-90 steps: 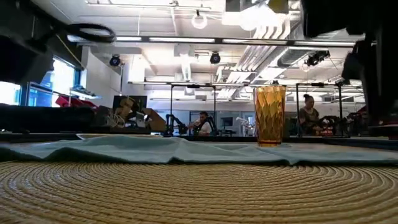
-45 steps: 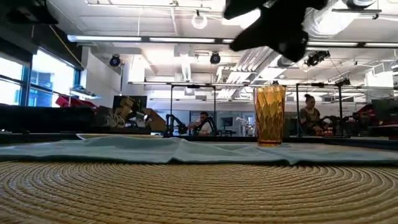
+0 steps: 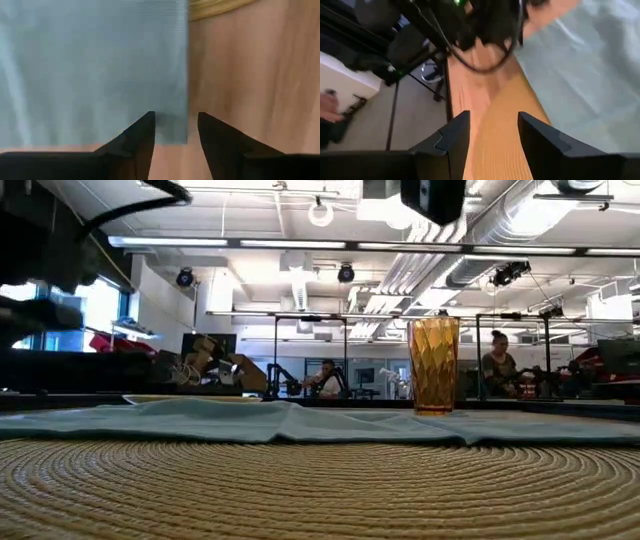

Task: Set table place
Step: Fold the blue napkin

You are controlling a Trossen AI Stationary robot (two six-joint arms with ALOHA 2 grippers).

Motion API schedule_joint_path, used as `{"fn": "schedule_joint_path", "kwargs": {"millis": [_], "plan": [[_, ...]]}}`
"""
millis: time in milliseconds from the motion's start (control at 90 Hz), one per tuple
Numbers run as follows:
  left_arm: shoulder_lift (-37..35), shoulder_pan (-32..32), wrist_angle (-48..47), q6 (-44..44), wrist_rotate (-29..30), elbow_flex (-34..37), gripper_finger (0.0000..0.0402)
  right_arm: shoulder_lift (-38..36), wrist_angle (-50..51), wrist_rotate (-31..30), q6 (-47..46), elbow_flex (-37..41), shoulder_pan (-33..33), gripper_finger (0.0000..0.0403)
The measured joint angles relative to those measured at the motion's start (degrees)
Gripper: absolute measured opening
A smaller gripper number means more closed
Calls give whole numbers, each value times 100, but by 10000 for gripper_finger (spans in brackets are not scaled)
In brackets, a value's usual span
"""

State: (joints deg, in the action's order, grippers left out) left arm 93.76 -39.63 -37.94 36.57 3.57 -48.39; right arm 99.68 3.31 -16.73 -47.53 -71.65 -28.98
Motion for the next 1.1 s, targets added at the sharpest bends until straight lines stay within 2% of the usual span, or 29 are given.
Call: {"fn": "schedule_joint_path", "kwargs": {"millis": [89, 144, 189, 244, 433, 567, 700, 756, 922, 1100], "plan": [[-24, 51, 76, 157, 80, 149, 99, 2, 104, -152, 2, -215, -1, 149], [-24, 101, -64, 189, 86, 150, 66, -4, 150, -341, 3, -286, -1, 149], [-35, 150, -147, 76, 47, 118, 32, -4, 249, -490, 4, -310, -5, 149], [-91, 189, -224, -185, -19, 48, 12, 34, 371, -590, -1, -324, -4, 149], [-451, 259, -874, -794, 50, -701, 2, 481, 180, -579, 2, -337, 60, 149], [-722, 308, -1059, -922, -136, -1198, 1, 930, -567, -470, 52, -337, 165, 149], [-895, 419, -1179, -901, -168, -1511, 0, 1417, -1576, -433, 595, -342, 252, 151], [-945, 501, -1222, -838, -178, -1560, 0, 1603, -1673, -404, 837, -495, 287, 156], [-1013, 746, -1210, -785, -367, -1586, 0, 2227, -1418, -191, 2219, -1500, 369, 190], [-1017, 916, -1202, -771, -485, -1586, 0, 2966, 154, -759, 3140, -3054, 448, 204]]}}
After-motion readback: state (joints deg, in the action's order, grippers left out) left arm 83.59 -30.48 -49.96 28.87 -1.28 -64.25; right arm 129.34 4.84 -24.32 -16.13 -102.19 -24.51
